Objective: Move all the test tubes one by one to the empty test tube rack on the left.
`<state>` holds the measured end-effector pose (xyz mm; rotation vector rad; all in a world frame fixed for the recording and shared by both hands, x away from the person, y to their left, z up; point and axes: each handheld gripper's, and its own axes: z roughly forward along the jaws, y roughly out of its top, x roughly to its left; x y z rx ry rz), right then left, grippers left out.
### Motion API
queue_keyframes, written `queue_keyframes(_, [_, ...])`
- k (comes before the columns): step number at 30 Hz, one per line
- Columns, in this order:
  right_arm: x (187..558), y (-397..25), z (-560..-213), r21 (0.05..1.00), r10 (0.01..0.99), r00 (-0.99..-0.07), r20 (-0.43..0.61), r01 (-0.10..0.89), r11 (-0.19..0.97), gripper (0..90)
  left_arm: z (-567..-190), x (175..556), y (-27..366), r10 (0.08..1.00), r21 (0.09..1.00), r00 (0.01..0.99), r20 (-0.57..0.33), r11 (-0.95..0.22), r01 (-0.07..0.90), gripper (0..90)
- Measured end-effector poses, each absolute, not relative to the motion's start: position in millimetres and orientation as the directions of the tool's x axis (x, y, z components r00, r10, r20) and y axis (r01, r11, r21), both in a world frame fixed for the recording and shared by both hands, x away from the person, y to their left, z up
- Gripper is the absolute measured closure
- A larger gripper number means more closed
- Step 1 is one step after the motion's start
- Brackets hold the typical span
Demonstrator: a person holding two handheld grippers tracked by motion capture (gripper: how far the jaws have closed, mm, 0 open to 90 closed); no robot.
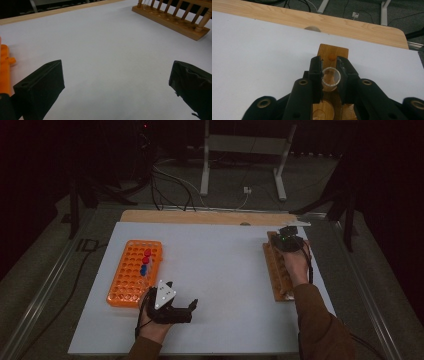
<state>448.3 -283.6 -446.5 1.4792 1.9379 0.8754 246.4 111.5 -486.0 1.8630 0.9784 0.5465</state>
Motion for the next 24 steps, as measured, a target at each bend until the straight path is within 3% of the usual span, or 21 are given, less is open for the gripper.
queue_keyframes(9, [443.2, -283.3, -435.3, 0.792, 0.970, -0.239, -0.042, 0.583, 0.178, 76.4, -486.1, 246.6, 110.9, 0.810, 0.882, 0.585, -0.029, -0.255, 0.396, 0.7])
queue_keyframes(24, [422.0, -283.7, -388.6, 0.852, 0.958, -0.283, -0.041, 0.491, 0.181, 76.4, -486.4, 246.5, 111.1, 0.822, 0.886, 0.570, -0.019, -0.250, 0.390, 0.7])
